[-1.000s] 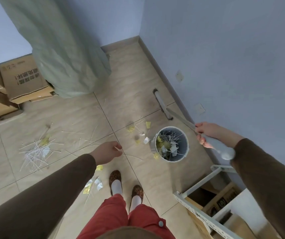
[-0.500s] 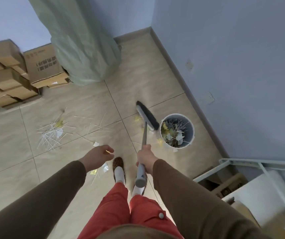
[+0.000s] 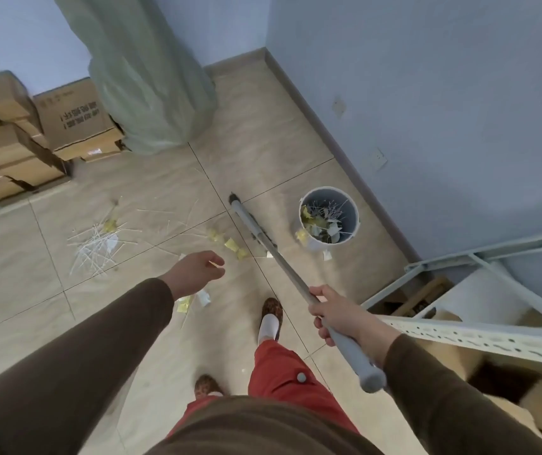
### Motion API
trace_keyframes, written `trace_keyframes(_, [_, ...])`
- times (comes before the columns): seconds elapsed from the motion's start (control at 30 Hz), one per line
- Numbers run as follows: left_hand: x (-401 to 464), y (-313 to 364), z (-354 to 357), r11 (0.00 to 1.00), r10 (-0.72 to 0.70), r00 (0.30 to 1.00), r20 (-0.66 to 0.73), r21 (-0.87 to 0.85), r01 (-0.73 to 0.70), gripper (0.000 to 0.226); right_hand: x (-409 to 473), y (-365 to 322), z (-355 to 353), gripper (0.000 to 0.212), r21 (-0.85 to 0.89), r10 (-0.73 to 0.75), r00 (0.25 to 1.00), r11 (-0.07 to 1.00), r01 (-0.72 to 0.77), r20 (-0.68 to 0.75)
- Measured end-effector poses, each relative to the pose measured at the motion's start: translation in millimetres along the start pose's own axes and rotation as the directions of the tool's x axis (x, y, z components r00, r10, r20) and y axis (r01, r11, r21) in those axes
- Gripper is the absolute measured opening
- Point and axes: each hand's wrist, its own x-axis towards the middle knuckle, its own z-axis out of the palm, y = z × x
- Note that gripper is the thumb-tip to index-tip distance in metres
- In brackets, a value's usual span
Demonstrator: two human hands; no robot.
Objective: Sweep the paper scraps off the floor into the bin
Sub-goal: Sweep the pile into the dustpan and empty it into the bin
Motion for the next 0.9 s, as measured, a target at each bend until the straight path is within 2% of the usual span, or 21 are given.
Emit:
trace_keyframes(0.07, [-20.2,-20.1,7.3,1.0,0.01,0.999,0.032,0.008,-0.011,0.025,-29.3,36.6,-0.2,0.041,0.046,0.006,1.0,0.999,-0.004,-0.031])
trace_keyframes(0.13, [-38.6,-42.3,15.7,1.0,0.008,0.999,0.046,0.002,-0.008,0.025,-58.7,71.3,1.7,0.041,0.009,0.017,0.995,1.0,-0.016,-0.094])
trace_keyframes(0.17, [-46.8,-52.9,20.0,1.0,-0.003,0.999,0.047,-0.013,0.004,0.025,-71.2,84.4,2.5,0.042,0.038,0.036,0.995,0.999,-0.033,-0.092])
trace_keyframes(0.2, [-54.8,-62.5,24.2,0.999,-0.021,0.998,0.051,-0.028,0.023,0.025,-82.6,94.2,2.4,0.042,0.157,0.078,0.995,0.985,-0.069,-0.056])
trace_keyframes(0.23, [-61.7,-70.9,28.4,0.998,-0.038,0.998,0.055,-0.04,0.04,0.024,-93.1,99.9,1.5,0.041,0.343,0.13,0.991,0.93,-0.128,0.016])
trace_keyframes(0.3, [-73.1,-80.8,35.0,0.998,-0.052,0.997,0.06,-0.043,0.055,0.019,-111.6,104.0,-3.9,0.044,0.673,0.155,0.978,0.71,-0.207,0.138])
trace_keyframes(0.37, [-78.5,-84.6,37.9,0.998,-0.05,0.997,0.052,-0.033,0.051,0.016,-122.7,102.1,-5.7,0.07,0.802,0.105,0.978,0.559,-0.209,0.182])
trace_keyframes(0.4, [-80.1,-84.3,38.0,0.998,-0.045,0.998,0.045,-0.033,0.047,0.017,-124.8,100.7,-6.4,0.075,0.84,0.097,0.98,0.506,-0.197,0.172])
trace_keyframes(0.43, [-81.1,-84.6,37.2,0.998,-0.043,0.998,0.039,-0.033,0.044,0.018,-123.9,98.8,-6.7,0.066,0.86,0.096,0.984,0.479,-0.176,0.148])
trace_keyframes(0.5, [-83.4,-85.3,34.6,0.998,-0.045,0.999,0.024,-0.038,0.046,0.02,-110.8,88.2,-10.2,0.02,0.879,0.093,0.992,0.462,-0.116,0.082])
trace_keyframes(0.53, [-84.2,-87.4,33.3,0.998,-0.048,0.999,0.014,-0.039,0.048,0.022,-99.8,78.5,-13.7,0.005,0.875,0.113,0.991,0.47,-0.112,0.066])
trace_keyframes(0.57, [-84.9,-90.3,31.9,0.998,-0.052,0.999,0.005,-0.037,0.052,0.023,-86.0,70.3,-18.5,0.01,0.85,0.137,0.99,0.517,-0.099,0.032])
trace_keyframes(0.6, [-86.4,-92.4,30.4,0.998,-0.058,0.998,0.003,-0.03,0.058,0.024,-67.1,64.0,-24.8,0.017,0.791,0.151,0.988,0.608,-0.073,-0.025])
trace_keyframes(0.67, [-88.4,-95.9,29.2,0.998,-0.067,0.998,-0.003,-0.016,0.067,0.023,-24.2,52.5,-38.7,0.024,0.584,0.133,0.964,0.811,0.027,-0.229])
trace_keyframes(0.7, [-89.0,-96.9,29.4,0.998,-0.069,0.998,-0.013,-0.008,0.069,0.023,-2.5,47.7,-45.4,0.025,0.489,0.093,0.948,0.869,0.072,-0.304])
trace_keyframes(0.8, [-92.1,-98.5,33.1,0.997,-0.074,0.997,-0.031,0.014,0.074,0.023,58.5,40.3,-65.1,0.024,0.298,0.02,0.928,0.949,0.099,-0.372])
trace_keyframes(0.9, [-94.7,-105.0,40.0,0.995,-0.097,0.995,-0.007,0.027,0.097,0.022,109.5,50.7,-78.0,0.015,0.255,0.081,0.927,0.967,0.016,-0.366])
